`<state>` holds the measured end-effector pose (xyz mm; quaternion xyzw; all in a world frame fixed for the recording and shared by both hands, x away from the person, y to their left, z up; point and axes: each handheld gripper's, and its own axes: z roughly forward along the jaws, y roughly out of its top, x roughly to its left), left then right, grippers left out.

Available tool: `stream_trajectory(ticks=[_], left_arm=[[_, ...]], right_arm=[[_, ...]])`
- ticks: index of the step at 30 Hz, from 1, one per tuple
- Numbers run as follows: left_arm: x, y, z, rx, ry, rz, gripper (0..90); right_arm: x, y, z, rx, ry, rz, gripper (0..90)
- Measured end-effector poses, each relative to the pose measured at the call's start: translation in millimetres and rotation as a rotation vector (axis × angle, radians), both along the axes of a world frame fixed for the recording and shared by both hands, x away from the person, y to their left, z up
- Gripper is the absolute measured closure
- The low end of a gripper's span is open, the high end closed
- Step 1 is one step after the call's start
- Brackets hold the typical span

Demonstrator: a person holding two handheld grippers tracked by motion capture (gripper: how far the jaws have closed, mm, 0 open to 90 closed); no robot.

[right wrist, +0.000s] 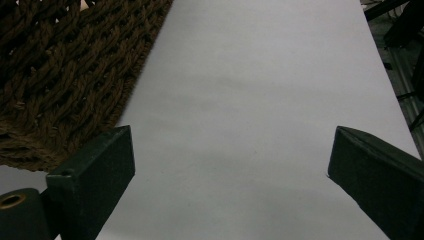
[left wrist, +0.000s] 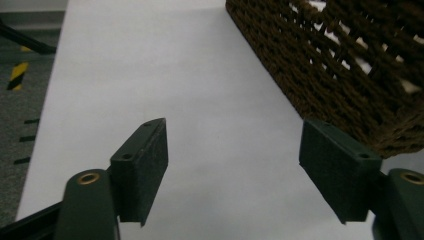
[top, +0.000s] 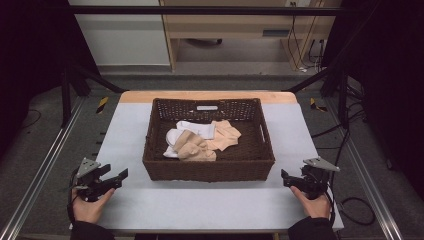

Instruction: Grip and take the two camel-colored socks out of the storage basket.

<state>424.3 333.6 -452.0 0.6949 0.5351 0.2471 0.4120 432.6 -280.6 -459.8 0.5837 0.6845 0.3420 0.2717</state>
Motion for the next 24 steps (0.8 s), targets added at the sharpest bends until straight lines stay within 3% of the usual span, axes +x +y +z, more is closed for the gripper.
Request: stream_trajectory(ticks=[6,10,24], left_arm=[[-6.6,-3.7,9.4,-0.036,-0.025,0.012,34.5],[-7.7,-8.1,16.4,-0.032,-0.037,0.0,36.5],[-12.2,-16.2,48.4,-0.072,-0.117,-0.015,39.7]], right_arm=[[0.0,-2.0,3.4,0.001,-0.013,-0.021,5.7],[0.7,-3.8,5.3,-0.008,-0.025,-0.039,5.9],[0.0,0.9,5.4,-0.015,-0.017,-0.036,6.1]])
